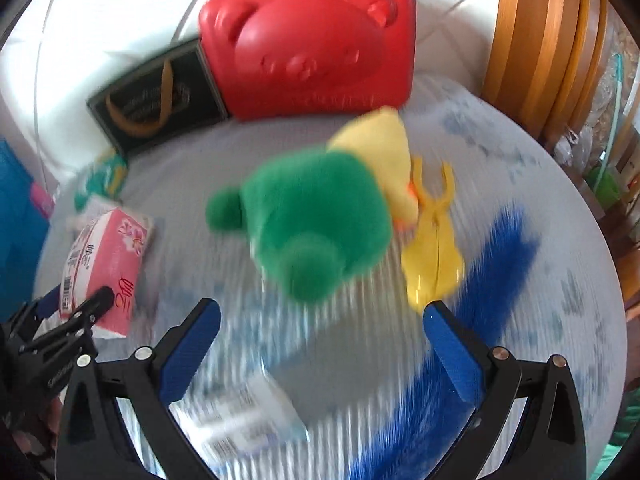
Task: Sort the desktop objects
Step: 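Grasp the pink-white tissue pack with the left tool while the right tool grasps the green plush duck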
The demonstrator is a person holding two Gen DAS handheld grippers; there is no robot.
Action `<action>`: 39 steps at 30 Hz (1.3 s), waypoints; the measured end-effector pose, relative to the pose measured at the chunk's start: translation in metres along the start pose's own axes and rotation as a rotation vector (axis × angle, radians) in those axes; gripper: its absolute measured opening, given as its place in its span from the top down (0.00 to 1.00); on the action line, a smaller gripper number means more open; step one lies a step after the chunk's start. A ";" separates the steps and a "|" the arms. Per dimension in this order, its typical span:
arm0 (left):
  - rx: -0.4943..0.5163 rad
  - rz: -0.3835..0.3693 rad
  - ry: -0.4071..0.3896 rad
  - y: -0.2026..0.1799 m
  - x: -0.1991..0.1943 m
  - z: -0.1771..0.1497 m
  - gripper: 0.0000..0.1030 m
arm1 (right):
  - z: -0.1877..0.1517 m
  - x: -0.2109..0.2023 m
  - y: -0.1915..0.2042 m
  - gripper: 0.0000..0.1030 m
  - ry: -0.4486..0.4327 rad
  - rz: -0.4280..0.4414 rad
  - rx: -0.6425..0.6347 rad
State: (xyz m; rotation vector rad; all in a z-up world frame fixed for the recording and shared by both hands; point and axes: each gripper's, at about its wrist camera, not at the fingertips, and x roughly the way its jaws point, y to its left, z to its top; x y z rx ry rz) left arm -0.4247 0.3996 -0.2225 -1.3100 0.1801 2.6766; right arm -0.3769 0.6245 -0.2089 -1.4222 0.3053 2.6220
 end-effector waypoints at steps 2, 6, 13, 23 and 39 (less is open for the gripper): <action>0.001 -0.012 -0.053 -0.002 -0.003 0.025 0.32 | 0.023 0.003 -0.006 0.00 -0.026 0.014 0.034; 0.007 -0.025 -0.091 -0.011 0.009 0.061 0.32 | 0.066 0.019 -0.020 0.00 -0.062 0.000 0.095; 0.015 -0.078 -0.048 -0.041 0.065 0.089 0.32 | 0.093 0.082 -0.037 0.00 0.034 0.016 0.174; 0.094 -0.153 0.086 -0.076 0.095 0.046 0.32 | 0.063 0.089 -0.039 0.00 0.119 0.141 0.204; 0.091 -0.124 0.081 -0.069 0.097 0.035 0.32 | 0.065 0.121 0.007 0.00 0.185 0.185 0.042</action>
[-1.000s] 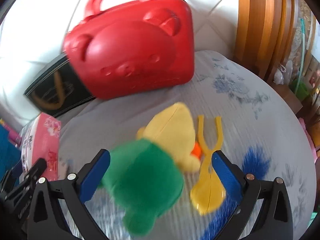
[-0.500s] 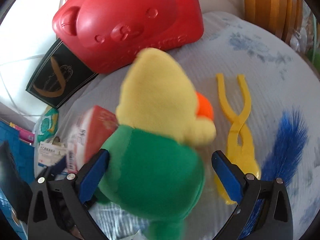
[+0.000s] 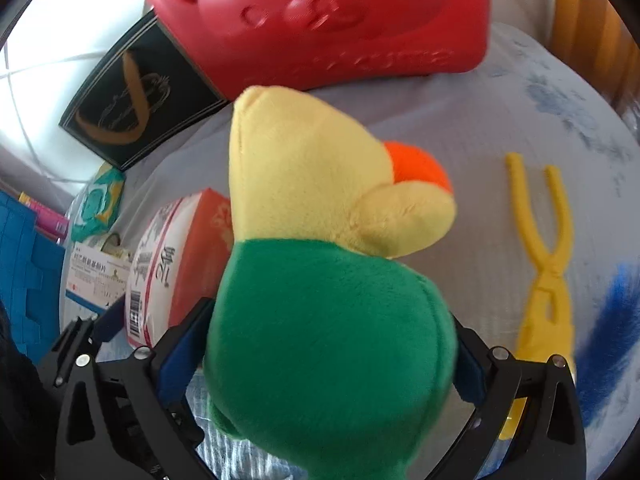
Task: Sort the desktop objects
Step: 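Grasp the pink-white tissue pack with the left tool while the right tool grasps the green plush duck, then lift the tissue pack and plush duck and carry them over the crate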
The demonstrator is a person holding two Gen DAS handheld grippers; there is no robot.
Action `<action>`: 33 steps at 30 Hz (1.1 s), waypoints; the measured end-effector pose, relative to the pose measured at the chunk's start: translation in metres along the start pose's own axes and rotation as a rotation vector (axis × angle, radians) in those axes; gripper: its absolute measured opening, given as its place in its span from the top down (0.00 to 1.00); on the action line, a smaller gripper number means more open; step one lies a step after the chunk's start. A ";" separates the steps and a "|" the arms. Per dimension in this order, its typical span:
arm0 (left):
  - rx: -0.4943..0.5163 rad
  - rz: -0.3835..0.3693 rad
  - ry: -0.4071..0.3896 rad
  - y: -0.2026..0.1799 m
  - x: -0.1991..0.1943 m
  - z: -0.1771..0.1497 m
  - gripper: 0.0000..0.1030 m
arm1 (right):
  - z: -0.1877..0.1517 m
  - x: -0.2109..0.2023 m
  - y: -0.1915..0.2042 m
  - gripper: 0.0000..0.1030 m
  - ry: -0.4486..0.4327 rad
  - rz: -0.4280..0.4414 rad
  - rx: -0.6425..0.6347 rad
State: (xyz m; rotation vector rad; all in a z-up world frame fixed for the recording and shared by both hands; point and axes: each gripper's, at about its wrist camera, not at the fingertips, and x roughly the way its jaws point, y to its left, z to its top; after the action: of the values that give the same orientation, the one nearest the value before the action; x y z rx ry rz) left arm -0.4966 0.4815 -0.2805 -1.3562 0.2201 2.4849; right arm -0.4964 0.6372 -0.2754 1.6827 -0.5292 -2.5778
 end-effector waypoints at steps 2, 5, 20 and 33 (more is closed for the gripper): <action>0.000 0.002 -0.003 0.001 0.000 0.000 0.32 | -0.001 0.000 0.002 0.03 -0.011 -0.001 -0.008; -0.004 0.006 -0.008 0.001 -0.004 0.000 0.32 | -0.003 -0.006 0.006 0.09 -0.031 -0.008 -0.023; -0.034 0.045 -0.104 0.013 -0.080 -0.006 0.32 | -0.021 -0.077 0.041 0.13 -0.145 -0.046 -0.122; -0.128 0.138 -0.246 0.049 -0.201 -0.045 0.32 | -0.067 -0.172 0.109 0.13 -0.261 0.008 -0.261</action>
State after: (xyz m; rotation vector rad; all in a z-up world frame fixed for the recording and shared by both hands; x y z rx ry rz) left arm -0.3753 0.3857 -0.1366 -1.0985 0.1042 2.7940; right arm -0.3829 0.5507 -0.1163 1.2725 -0.1896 -2.7337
